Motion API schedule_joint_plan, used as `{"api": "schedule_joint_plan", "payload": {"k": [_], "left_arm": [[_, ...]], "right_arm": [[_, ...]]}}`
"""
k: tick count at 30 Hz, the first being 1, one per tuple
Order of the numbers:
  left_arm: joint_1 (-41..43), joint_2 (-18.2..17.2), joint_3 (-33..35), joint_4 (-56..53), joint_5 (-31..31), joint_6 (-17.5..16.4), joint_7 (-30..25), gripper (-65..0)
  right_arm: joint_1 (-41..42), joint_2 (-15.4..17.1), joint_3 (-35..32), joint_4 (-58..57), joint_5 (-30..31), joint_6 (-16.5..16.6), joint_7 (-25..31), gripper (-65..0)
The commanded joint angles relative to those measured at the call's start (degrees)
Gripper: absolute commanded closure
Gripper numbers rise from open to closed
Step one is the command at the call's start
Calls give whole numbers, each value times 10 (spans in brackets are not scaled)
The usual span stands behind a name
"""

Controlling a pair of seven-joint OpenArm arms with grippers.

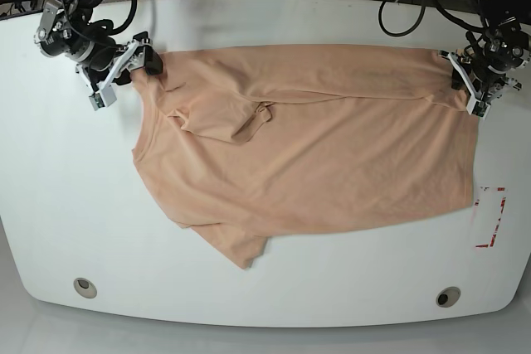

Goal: Fold the T-shirt properly
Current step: 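Hold the shirt edge with both grippers and stretch it taut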

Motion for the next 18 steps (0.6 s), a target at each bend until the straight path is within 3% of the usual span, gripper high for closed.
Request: {"api": "schedule_joint_plan", "payload": {"k": [1, 8, 11, 16, 18], "left_arm": [[3, -6, 0, 0, 18, -1, 23, -225], [3, -6, -2, 0, 19, -1, 23, -225], [3, -6, -4, 0, 19, -1, 23, -225], [4, -18, -3, 0, 16, -1, 23, -225], [4, -18, -3, 0, 16, -1, 23, -225]], "right_arm": [[4, 13, 2, -28, 4, 1, 26, -458], [20, 33, 4, -76, -37, 1, 50, -438], [21, 37, 7, -75, -78, 1, 52, -315], [20, 49, 7, -60, -101, 1, 52, -35], [19, 55, 7, -50, -101, 1, 52, -21]]}}
